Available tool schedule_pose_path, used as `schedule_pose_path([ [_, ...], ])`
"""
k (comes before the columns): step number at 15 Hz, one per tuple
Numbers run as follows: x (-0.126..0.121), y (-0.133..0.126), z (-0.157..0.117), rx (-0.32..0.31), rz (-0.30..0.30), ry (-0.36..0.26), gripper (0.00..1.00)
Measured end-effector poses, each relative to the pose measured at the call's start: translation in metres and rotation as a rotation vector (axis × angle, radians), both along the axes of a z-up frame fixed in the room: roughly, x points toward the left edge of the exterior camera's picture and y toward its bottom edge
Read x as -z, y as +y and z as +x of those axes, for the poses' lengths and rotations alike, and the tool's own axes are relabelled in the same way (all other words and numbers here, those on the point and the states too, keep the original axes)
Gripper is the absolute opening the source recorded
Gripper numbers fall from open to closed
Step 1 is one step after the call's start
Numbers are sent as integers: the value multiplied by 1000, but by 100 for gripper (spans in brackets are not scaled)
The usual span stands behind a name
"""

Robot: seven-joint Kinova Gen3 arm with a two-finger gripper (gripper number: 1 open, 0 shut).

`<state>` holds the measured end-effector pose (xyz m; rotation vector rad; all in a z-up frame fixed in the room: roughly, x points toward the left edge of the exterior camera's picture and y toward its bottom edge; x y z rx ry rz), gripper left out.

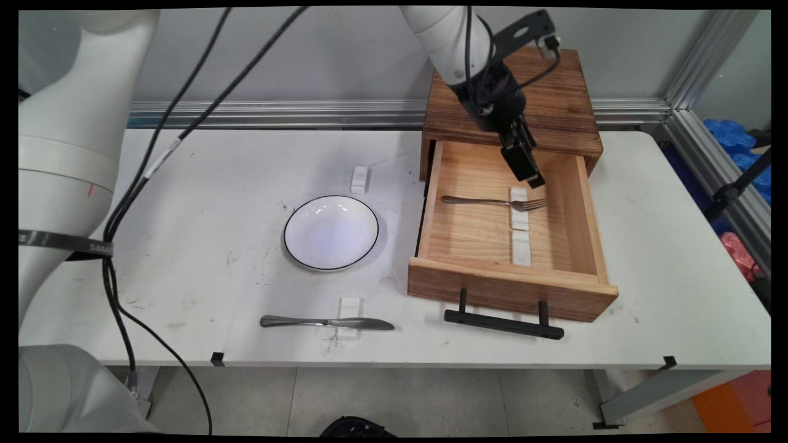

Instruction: Pick up the knife from the right of the white plate

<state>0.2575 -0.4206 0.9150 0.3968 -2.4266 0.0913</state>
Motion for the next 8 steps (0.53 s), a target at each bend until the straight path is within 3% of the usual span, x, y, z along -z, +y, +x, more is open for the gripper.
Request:
schedule_pose_path([
  [8,-30,46,50,-46,-5,17,100],
])
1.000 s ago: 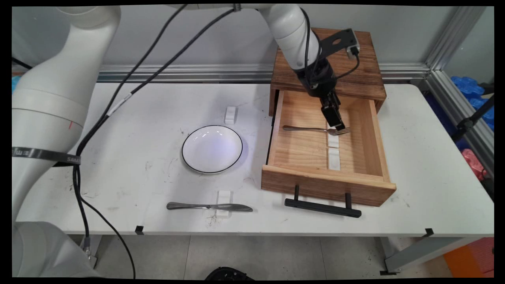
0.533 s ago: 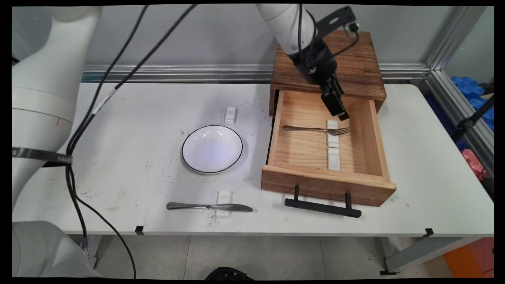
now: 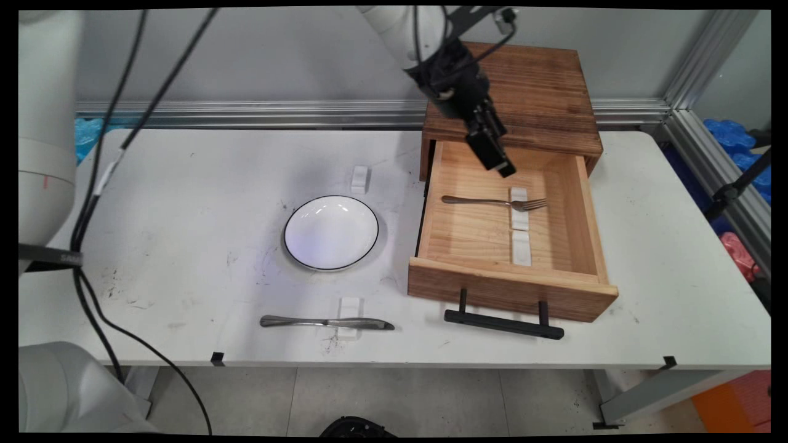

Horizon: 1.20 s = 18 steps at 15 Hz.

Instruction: Pick up the knife from the right of the white plate

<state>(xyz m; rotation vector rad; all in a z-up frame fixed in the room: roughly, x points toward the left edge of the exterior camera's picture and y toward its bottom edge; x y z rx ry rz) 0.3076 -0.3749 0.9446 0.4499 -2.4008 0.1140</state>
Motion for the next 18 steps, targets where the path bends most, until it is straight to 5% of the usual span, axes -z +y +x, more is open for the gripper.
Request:
schedule_pose_path([
  [18,13,145,106,22,13,-159,100],
])
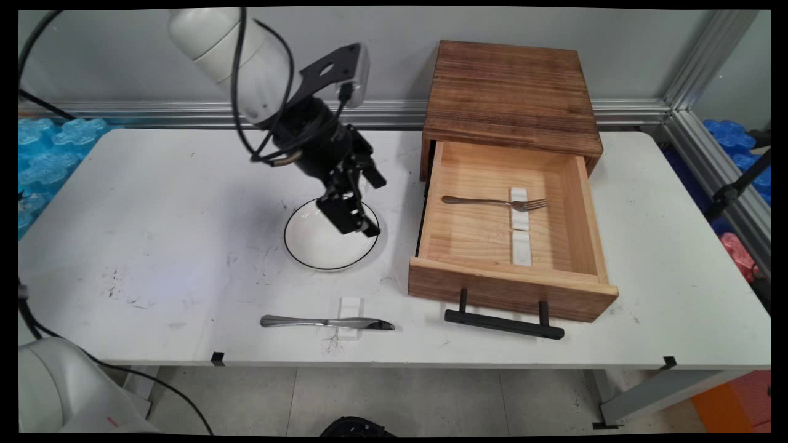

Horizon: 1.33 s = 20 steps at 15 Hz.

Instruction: Pick up the knife from the right of the white plate

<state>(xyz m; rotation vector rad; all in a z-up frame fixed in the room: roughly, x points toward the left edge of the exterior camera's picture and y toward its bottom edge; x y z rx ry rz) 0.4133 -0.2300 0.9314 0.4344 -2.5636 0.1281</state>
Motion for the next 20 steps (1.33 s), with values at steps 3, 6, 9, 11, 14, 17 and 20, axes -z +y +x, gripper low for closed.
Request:
schedule_pose_path([
  [3,7,11,6,5,6,-14,100],
  [6,16,23,15,1,25,-29,100],
  [9,31,38,24,-12,66,-48,100],
  [11,41,48,28,-20,90,-60,100],
  [14,56,58,30,-26,112,-78,100],
  [17,69,65,32,-30,118,-100,100],
  [20,81,69,32,-36,114,-124,100],
])
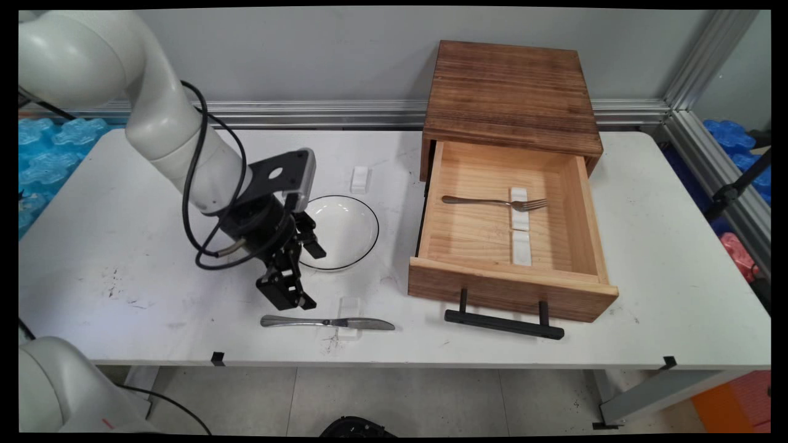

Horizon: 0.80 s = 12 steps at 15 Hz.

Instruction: Pick up the knife from the right of the white plate

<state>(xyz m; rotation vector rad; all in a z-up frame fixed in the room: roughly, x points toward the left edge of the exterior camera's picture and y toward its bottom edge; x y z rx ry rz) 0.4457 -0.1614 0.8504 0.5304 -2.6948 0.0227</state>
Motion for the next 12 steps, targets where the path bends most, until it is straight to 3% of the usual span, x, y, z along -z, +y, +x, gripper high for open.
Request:
schedule_pose_path([
  [12,23,19,-13,-2,-3,-45,100],
])
